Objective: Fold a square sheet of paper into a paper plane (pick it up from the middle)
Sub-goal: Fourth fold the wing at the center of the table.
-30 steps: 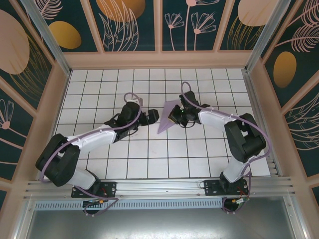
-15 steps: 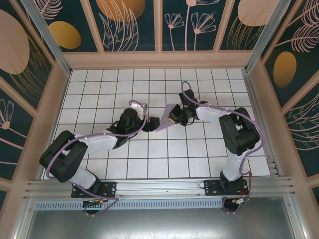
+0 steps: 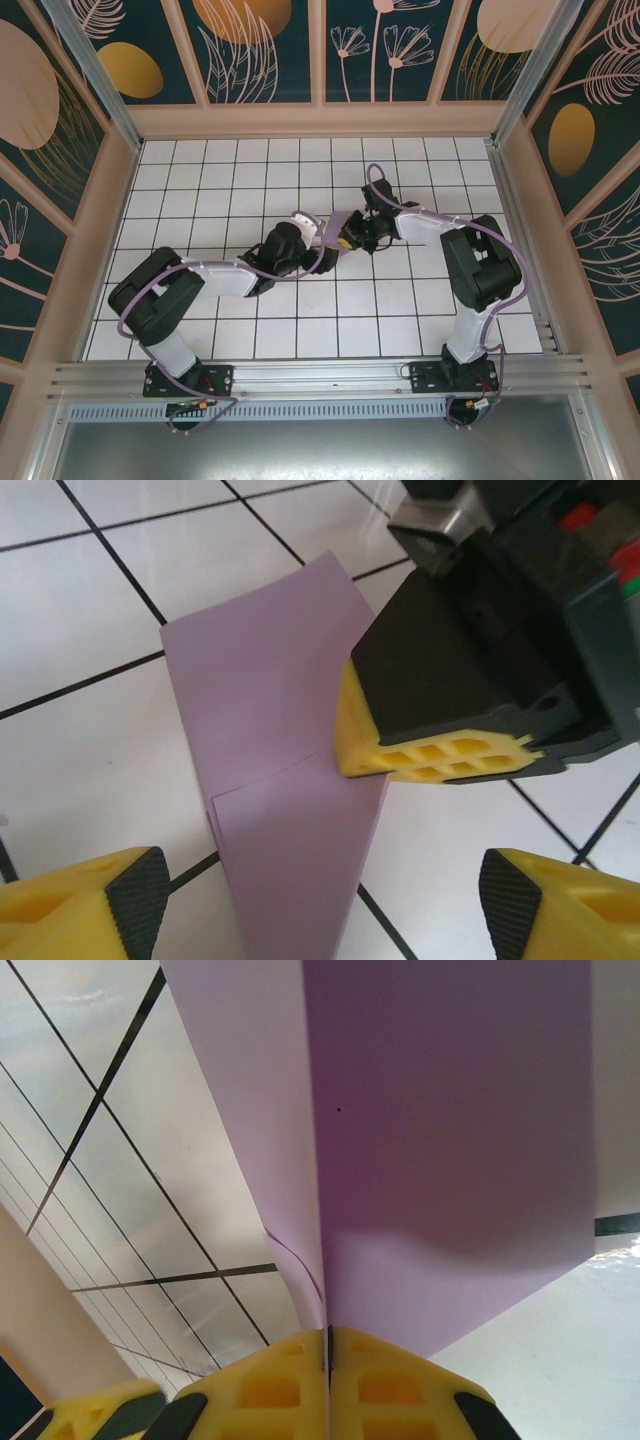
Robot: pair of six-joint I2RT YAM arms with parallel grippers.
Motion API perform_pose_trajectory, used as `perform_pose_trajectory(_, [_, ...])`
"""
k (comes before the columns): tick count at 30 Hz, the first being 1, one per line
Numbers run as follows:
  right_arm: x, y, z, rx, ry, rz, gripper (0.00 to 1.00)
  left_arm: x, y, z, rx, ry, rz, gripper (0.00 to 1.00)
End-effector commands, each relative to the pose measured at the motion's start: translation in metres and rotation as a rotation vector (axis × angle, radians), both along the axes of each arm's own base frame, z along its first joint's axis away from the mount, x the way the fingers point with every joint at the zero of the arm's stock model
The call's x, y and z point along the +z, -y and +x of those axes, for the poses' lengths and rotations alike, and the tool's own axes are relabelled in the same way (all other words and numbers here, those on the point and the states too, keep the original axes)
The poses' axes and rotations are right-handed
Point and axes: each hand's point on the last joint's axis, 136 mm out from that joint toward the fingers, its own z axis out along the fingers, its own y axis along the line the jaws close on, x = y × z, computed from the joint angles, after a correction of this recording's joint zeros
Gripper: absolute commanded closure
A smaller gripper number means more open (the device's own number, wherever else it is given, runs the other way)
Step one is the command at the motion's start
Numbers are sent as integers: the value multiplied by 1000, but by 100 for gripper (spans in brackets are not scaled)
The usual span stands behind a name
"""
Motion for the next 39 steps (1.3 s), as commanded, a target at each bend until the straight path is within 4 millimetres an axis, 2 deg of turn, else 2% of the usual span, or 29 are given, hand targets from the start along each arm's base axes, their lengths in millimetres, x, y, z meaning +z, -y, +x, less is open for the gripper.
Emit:
perform_pose_trajectory(1, [1,0,1,-3,-37,16,97,-19,7,2,-48,3,68,19])
perform_pose_trajectory(9, [3,-3,0,10,-46,45,93,-24,18,8,-83,20,68,30])
perform_pose_trajectory(17, [6,-8,1,23,-52,73,89,-33,18,9,-81,22,83,41])
perform_pose_trajectory(22, [5,-9,0,28,-63,83,87,-34,16,12,-68,34,88,54])
perform_pose_trajectory(28, [10,-2,5,17,-41,73,73,-37,14,10,-68,36,100,68])
perform_pose_trajectory(34, [21,17,15,-10,22,42,50,-37,14,7,-74,17,84,80])
perform_pose_trajectory(39, [36,33,29,41,206,14,44,-34,20,0,-72,-62,15,84])
